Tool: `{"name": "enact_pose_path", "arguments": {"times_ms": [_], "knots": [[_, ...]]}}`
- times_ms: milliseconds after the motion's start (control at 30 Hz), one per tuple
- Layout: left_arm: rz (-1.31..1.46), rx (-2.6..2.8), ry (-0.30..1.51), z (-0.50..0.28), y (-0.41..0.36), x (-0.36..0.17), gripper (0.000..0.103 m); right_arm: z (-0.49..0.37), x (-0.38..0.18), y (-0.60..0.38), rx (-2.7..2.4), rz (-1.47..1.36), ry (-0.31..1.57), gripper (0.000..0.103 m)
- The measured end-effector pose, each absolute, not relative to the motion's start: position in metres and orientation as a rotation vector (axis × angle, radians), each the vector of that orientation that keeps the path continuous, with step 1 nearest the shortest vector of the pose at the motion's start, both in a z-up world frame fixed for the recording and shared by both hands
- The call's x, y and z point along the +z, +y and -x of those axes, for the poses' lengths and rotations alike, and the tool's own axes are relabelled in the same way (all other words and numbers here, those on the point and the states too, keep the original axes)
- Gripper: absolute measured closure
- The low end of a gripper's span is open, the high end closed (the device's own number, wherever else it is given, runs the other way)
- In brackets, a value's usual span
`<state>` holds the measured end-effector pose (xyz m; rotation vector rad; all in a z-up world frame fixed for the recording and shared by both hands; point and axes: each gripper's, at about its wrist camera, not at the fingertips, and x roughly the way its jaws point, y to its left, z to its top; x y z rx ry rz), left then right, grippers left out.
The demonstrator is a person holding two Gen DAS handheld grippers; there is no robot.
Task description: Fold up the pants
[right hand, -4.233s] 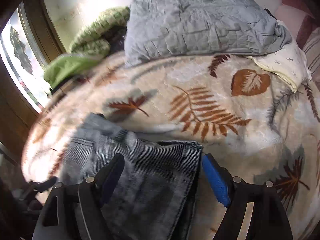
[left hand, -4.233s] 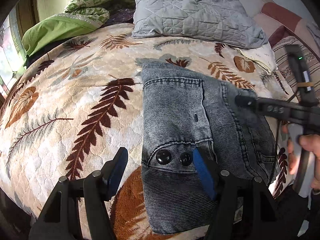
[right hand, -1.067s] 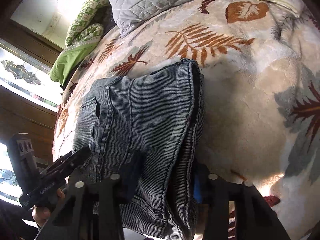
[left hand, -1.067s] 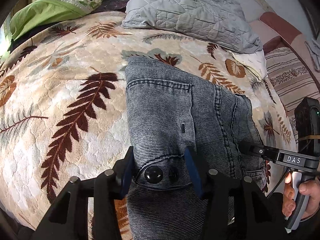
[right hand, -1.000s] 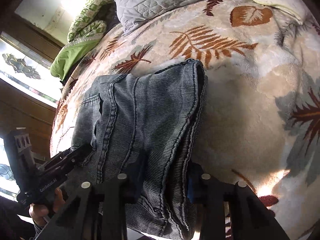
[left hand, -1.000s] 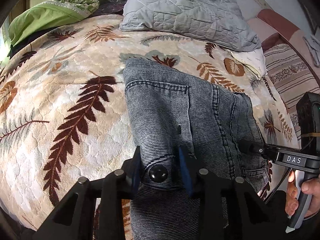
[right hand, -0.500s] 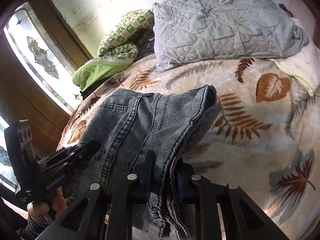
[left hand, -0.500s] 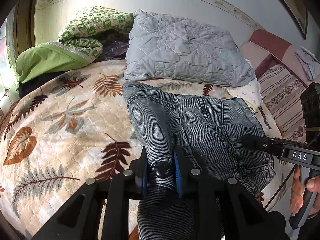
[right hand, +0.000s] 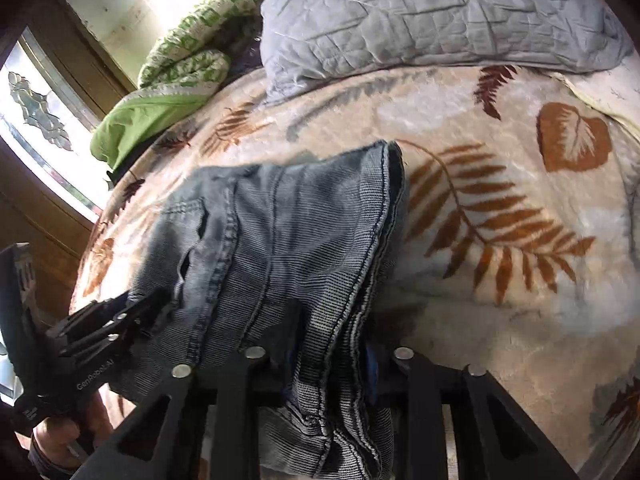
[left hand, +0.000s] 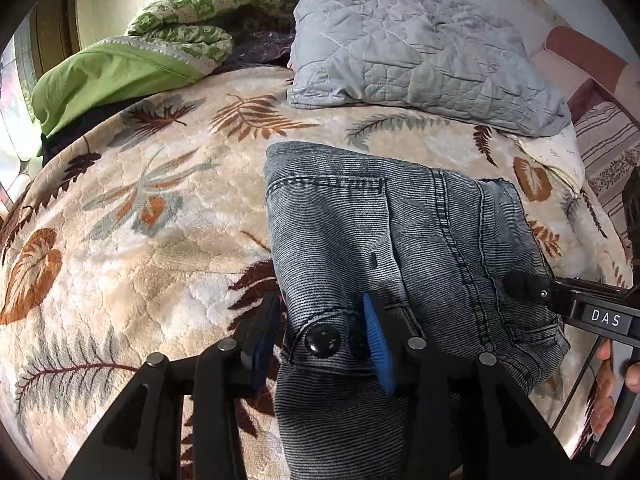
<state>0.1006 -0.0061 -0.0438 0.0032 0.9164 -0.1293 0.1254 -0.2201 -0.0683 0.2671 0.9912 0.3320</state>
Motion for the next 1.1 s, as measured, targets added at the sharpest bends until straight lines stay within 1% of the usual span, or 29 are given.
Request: {"name": "enact_pose_path", "arguments": {"times_ms": [33,67,100,133,167,233,267,333,367,433,467,533,600,700,933,1100], "knots": [[0.014,-0.134,0.924,-0.096,-0.003,-0.037,0.043,-0.123,-0.068,-0.224,0.331,-0.287,0.986,0.057],[0.045,-0.142,0.919,-0.09,0.001,-0.029,0.041,-0.12,-0.065,-0.229,0.324,-0.302,0.986,0.047],[0.073,-0.153,0.898,-0.083,0.005,-0.02,0.041,-0.116,-0.059,-0.232,0.311,-0.303,0.982,0.046],[0.086,-0.16,0.872,-0.074,0.007,-0.01,0.036,-0.11,-0.05,-0.234,0.307,-0.295,0.956,0.046],[0.093,-0.154,0.841,-0.063,0.009,-0.003,0.029,-0.101,-0.04,-0.234,0.313,-0.283,0.921,0.046],[0.088,-0.141,0.806,-0.047,0.008,0.0,0.023,-0.082,-0.022,-0.233,0.342,-0.267,0.862,0.044],[0.065,-0.14,0.821,-0.046,0.004,-0.005,0.023,-0.073,-0.017,-0.23,0.358,-0.263,0.841,0.038],[-0.015,-0.119,0.901,-0.05,-0.007,-0.029,0.023,-0.062,-0.024,-0.218,0.375,-0.214,0.857,0.035],[-0.028,-0.11,0.932,-0.052,-0.009,-0.04,0.021,-0.061,-0.036,-0.21,0.372,-0.171,0.899,0.034],[0.009,-0.104,0.936,-0.049,-0.009,-0.043,0.021,-0.069,-0.072,-0.195,0.32,-0.058,1.021,0.033],[0.016,-0.092,0.923,-0.046,-0.008,-0.036,0.021,-0.065,-0.071,-0.195,0.318,-0.056,0.981,0.033],[0.014,-0.083,0.887,-0.039,-0.006,-0.021,0.021,-0.059,-0.056,-0.197,0.309,-0.07,0.965,0.033],[0.012,-0.065,0.856,-0.033,-0.004,-0.008,0.021,-0.05,-0.038,-0.199,0.302,-0.064,0.907,0.033],[0.013,-0.028,0.829,-0.024,0.001,0.001,0.021,-0.03,-0.023,-0.199,0.292,-0.053,0.836,0.026],[0.016,0.017,0.851,-0.015,0.011,-0.001,0.021,0.004,-0.027,-0.19,0.291,-0.069,0.82,0.025],[0.026,0.033,0.867,-0.009,0.016,-0.003,0.021,0.025,-0.04,-0.176,0.339,-0.041,0.828,0.025]]}}
